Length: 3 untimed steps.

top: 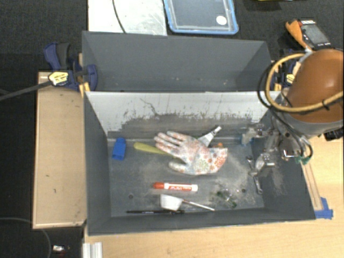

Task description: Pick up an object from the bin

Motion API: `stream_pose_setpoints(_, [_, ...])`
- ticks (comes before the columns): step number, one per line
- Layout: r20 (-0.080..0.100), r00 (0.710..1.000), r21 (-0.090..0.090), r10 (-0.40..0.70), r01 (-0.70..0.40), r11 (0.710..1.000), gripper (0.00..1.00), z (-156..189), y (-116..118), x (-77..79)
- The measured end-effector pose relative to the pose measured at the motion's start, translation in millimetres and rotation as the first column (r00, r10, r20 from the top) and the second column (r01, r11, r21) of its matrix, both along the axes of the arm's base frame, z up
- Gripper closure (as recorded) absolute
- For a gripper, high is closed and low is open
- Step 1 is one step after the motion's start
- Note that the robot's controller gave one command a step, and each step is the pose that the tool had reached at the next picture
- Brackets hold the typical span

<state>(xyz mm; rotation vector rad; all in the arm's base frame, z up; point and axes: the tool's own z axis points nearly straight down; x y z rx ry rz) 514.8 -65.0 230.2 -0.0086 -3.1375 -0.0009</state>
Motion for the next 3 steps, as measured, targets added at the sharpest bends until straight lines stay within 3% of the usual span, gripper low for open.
stream_pose_setpoints(1, [0.008, 1.0, -0.001, 0.003, -0.003, 1.0, 0.0, 3.6, 0.3, 1.6])
stream_pose_setpoints(2, [0.012, 0.992, -0.002, 0.126, -0.125, 0.992, 0.0, -55.3, 21.4, 27.9])
stream_pose_setpoints(3, [0.017, 0.976, -0.004, 0.217, -0.217, 0.976, 0.0, -68.8, 54.6, 76.0])
